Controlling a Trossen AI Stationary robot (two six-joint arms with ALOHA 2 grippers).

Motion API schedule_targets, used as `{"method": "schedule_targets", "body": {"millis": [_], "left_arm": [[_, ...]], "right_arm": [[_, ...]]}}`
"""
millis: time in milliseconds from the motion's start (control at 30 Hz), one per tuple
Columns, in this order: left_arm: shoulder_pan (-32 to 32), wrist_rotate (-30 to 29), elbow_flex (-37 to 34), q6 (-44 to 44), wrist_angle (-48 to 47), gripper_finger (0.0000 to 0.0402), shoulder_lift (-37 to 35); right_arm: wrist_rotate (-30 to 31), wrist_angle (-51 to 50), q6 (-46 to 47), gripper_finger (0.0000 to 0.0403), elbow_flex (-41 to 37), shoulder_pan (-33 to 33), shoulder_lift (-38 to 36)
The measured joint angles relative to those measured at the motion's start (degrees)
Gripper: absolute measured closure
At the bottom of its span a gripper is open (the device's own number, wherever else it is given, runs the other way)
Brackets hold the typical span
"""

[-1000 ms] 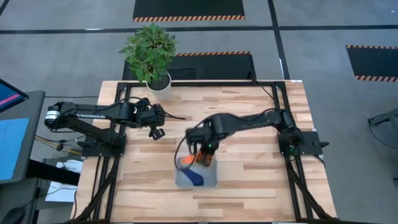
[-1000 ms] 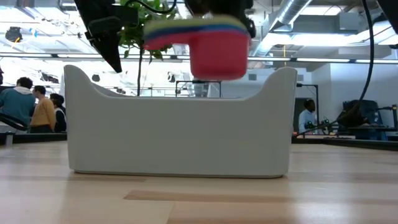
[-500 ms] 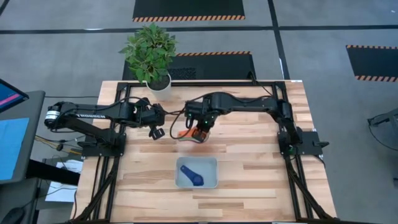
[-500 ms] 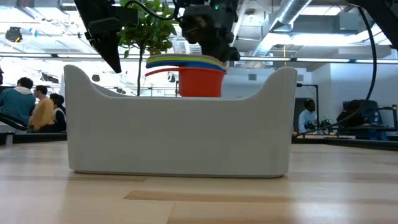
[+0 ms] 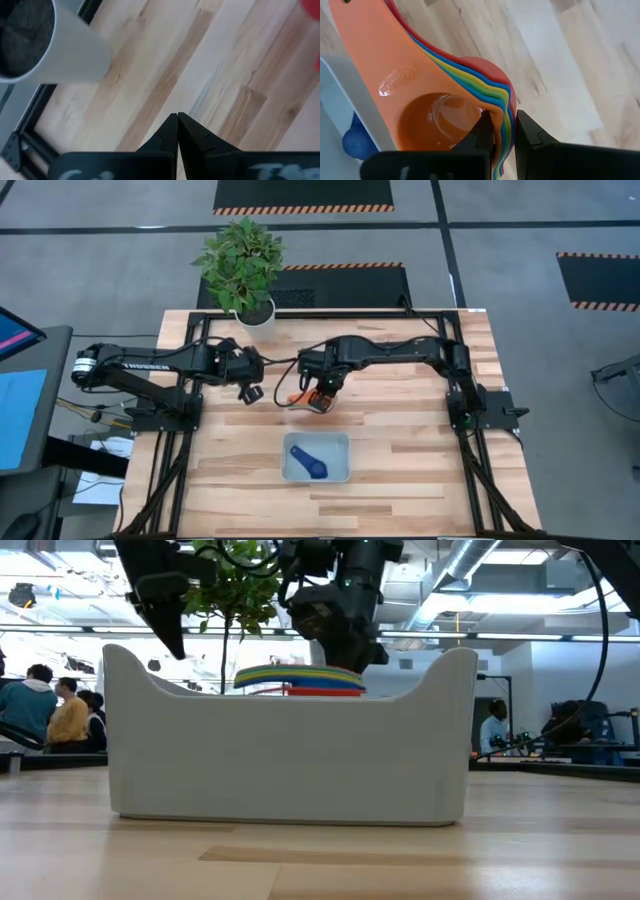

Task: Nest measuring cups in basket
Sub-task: Remove the stacked measuring cups from the gray bin

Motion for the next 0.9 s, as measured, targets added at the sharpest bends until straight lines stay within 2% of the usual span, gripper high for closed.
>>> {"method": "schedule_targets", "body": {"millis": [333,500,767,900], "left_arm": [[-0.2,0.9,0.0,-9.4,-6.0,0.0401,0.0],[-0.2,3.9,0.0,-15.7,-9.1,0.0401,0.0],[-0.2,5.0,0.0,-15.8,-9.9,0.0401,0.0],[-0.2,5.1,0.0,-15.7,-9.9,0.0401,0.0]], "right_arm": [[0.1,3.7,3.9,0.0360,-3.8,2.3,0.0],[1.4,6.1,6.7,0.0360,-5.8,2.2,0.0],[1.4,6.8,6.8,0.0356,-6.7,2.2,0.0],[1.4,6.7,6.8,0.0335,-6.7,2.1,0.0]]}}
